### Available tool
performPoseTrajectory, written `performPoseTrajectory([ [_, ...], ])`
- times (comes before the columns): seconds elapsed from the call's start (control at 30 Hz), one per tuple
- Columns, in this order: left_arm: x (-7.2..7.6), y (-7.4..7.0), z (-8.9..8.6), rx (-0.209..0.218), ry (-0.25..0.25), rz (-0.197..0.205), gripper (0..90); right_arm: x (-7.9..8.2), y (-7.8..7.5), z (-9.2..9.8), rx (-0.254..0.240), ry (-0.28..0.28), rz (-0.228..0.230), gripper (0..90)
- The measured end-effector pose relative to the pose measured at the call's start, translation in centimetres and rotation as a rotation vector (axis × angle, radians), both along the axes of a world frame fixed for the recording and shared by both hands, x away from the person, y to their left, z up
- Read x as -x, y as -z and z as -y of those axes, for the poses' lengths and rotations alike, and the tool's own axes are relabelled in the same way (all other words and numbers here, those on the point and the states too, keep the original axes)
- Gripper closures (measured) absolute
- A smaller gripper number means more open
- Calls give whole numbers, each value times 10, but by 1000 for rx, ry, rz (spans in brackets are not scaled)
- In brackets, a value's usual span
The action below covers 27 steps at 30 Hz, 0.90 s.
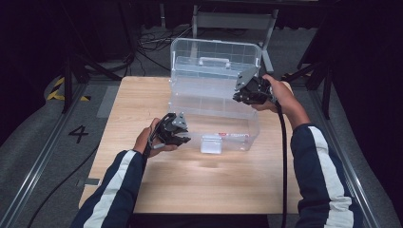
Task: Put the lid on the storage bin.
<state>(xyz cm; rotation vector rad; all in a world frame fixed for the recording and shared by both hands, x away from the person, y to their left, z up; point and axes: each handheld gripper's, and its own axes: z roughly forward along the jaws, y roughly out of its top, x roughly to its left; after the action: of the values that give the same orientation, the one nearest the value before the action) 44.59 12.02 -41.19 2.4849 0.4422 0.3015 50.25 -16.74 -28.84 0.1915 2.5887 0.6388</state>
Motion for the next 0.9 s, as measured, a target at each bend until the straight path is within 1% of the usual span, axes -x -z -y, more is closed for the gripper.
performPoseTrajectory([
  [0.13,1,0,0,0,-4,11,655,2,2,2,-21,-5,-2,863],
  [0.2,1,1,0,-1,-3,13,652,2,2,2,-23,-10,-3,863],
  [0.33,3,2,0,10,-4,34,639,5,5,5,-52,1,-7,853],
  [0.47,4,2,0,14,-7,41,633,9,7,7,-68,1,-7,853],
  [0.63,4,3,0,15,-2,51,630,12,8,7,-66,-4,-11,851],
  [0.77,5,4,0,19,-1,66,624,13,9,8,-77,1,-11,847],
  [0.9,5,4,0,15,7,69,624,14,10,9,-81,6,-9,842],
])
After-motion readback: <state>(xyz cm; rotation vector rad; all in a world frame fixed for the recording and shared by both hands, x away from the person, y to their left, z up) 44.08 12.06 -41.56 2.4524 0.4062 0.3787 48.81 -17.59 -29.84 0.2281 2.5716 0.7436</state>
